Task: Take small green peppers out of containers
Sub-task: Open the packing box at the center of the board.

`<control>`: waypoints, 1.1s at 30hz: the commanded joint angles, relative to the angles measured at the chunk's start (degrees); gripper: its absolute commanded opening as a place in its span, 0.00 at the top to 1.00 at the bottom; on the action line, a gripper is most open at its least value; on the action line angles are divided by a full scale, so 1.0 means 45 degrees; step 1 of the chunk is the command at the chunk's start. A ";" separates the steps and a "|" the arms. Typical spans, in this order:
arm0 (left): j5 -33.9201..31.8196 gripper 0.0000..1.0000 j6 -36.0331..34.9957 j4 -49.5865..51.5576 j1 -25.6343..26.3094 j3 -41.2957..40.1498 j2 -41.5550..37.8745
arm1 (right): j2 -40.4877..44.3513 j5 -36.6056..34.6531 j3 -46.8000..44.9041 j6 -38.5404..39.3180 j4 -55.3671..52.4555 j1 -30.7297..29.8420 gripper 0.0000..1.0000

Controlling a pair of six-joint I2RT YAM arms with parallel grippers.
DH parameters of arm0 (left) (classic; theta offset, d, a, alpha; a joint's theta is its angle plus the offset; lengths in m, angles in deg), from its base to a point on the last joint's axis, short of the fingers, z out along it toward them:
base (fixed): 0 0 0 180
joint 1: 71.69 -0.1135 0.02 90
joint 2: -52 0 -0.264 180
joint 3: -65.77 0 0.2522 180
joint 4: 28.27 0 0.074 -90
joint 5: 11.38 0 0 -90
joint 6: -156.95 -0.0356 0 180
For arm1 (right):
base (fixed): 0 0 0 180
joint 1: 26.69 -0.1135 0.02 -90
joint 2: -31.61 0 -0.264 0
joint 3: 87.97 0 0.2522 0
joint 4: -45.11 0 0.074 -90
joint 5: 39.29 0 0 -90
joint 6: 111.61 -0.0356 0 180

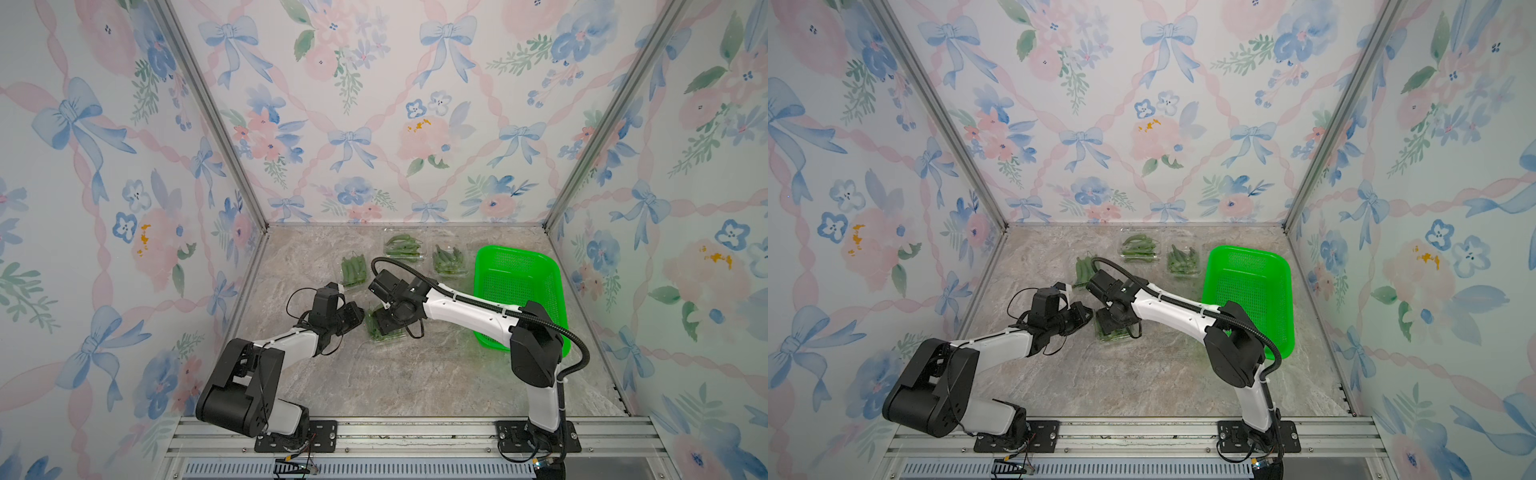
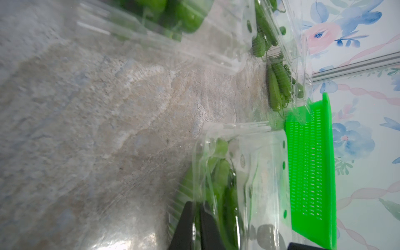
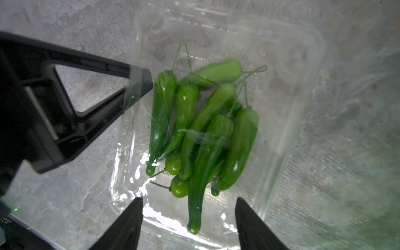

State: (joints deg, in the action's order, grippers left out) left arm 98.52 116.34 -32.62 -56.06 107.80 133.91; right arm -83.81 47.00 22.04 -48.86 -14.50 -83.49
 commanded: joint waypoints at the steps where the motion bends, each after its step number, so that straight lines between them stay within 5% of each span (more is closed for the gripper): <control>1: -0.0050 0.88 0.0175 0.0118 0.0064 0.0022 0.0124 | -0.0350 -0.0461 0.0690 -0.0215 0.0031 -0.0427 0.33; 21: 0.0226 0.88 0.0529 -0.0350 0.0078 -0.0373 -0.0052 | -0.1540 -0.2581 0.0225 -0.1225 0.1977 -0.1129 0.38; 33: 0.0293 0.88 0.0626 -0.0623 0.0071 -0.0598 -0.0087 | -0.1684 -0.2189 0.0204 -0.1817 0.2503 -0.1363 0.33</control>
State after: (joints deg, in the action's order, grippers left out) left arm 97.90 119.57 -35.31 -56.45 106.47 133.93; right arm -88.31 36.23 23.24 -54.45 -7.24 -89.06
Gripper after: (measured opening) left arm 0.125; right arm 0.670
